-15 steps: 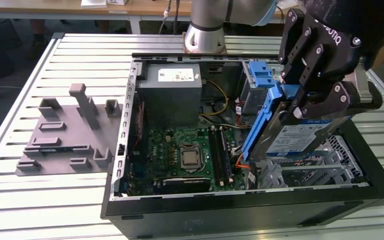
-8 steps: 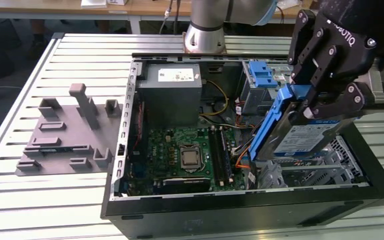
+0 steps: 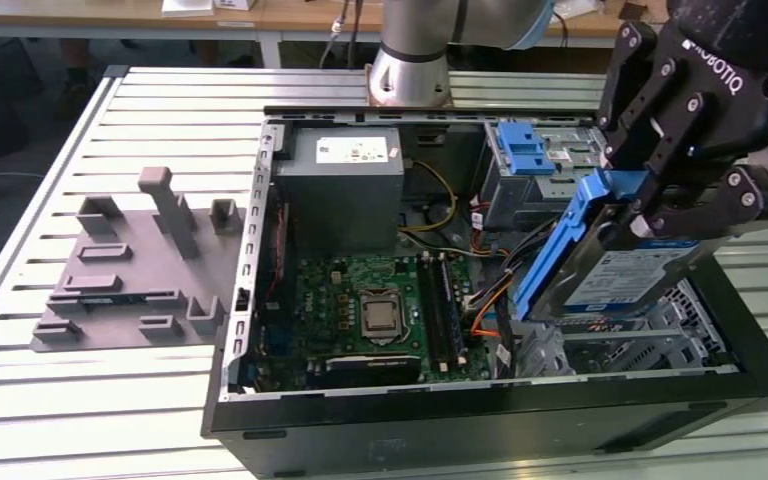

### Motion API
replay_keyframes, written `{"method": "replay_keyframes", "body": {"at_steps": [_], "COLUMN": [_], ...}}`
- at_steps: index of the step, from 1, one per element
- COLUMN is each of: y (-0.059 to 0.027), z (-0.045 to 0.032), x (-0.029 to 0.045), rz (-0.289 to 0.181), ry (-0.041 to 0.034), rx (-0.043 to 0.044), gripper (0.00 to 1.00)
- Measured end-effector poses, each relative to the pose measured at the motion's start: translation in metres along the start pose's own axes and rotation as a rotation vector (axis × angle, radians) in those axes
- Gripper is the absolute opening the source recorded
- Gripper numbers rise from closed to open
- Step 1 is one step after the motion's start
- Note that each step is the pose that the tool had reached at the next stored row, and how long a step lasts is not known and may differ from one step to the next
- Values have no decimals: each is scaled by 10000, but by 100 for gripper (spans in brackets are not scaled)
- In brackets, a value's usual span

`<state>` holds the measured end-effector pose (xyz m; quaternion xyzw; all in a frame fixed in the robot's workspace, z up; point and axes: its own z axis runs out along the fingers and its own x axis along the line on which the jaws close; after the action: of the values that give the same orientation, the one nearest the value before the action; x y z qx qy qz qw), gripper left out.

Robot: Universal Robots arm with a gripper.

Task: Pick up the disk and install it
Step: 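Insert the disk into the insertion slot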

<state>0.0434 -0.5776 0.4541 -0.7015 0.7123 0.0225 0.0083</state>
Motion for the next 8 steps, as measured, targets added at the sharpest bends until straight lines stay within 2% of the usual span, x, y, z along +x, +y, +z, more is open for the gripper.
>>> {"method": "replay_keyframes", "body": {"at_steps": [8], "y": [-121], "z": [2], "x": [-2], "rz": [0], "ry": [-1], "rx": [-1], "gripper": [36]}}
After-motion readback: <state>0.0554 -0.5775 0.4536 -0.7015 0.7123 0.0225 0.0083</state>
